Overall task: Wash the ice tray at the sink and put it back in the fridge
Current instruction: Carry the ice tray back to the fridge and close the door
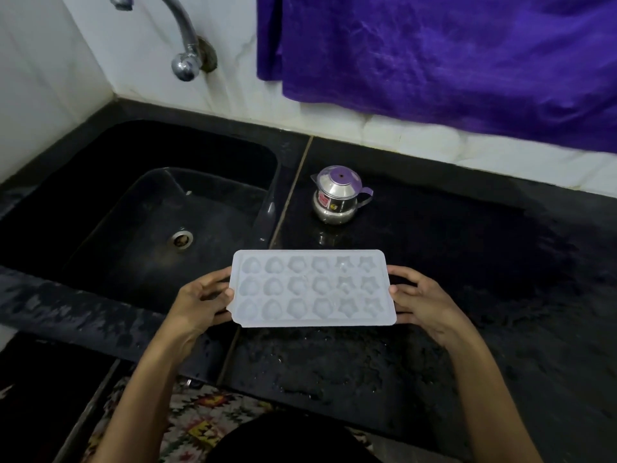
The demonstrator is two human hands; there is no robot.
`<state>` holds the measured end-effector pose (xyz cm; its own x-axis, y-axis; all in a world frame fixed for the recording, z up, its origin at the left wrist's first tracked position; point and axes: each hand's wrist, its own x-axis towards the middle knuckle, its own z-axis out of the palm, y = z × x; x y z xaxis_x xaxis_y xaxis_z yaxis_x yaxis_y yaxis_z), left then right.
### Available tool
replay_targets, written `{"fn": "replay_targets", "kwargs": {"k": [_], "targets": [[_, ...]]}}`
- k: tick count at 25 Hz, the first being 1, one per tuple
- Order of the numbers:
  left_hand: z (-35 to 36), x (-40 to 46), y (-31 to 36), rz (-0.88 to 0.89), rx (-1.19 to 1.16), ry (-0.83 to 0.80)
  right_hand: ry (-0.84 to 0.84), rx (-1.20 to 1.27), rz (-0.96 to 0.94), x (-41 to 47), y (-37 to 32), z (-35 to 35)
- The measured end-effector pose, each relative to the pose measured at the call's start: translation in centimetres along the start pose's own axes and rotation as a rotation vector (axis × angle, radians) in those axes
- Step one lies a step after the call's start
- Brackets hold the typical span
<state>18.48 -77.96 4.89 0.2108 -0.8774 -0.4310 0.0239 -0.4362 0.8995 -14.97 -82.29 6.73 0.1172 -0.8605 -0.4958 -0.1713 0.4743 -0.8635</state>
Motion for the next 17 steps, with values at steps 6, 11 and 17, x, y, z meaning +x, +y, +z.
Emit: {"fn": "replay_targets", "kwargs": {"k": [6, 11, 17], "targets": [[-3.2, -6.0, -2.5, -0.011, -0.107, 0.223, -0.232, -0.067, -0.049, 1.6, -1.1, 3.1], [-5.0, -13.0, -6.1, -0.015, -0.214, 0.438, -0.477, -0.160, -0.065, 2.7, -1.7, 7.3], [-5.4, -22.0, -10.6, -0.034, -0.377, 0.704, -0.773, -0.300, -0.077, 2.2, -1.7, 13.9]]}}
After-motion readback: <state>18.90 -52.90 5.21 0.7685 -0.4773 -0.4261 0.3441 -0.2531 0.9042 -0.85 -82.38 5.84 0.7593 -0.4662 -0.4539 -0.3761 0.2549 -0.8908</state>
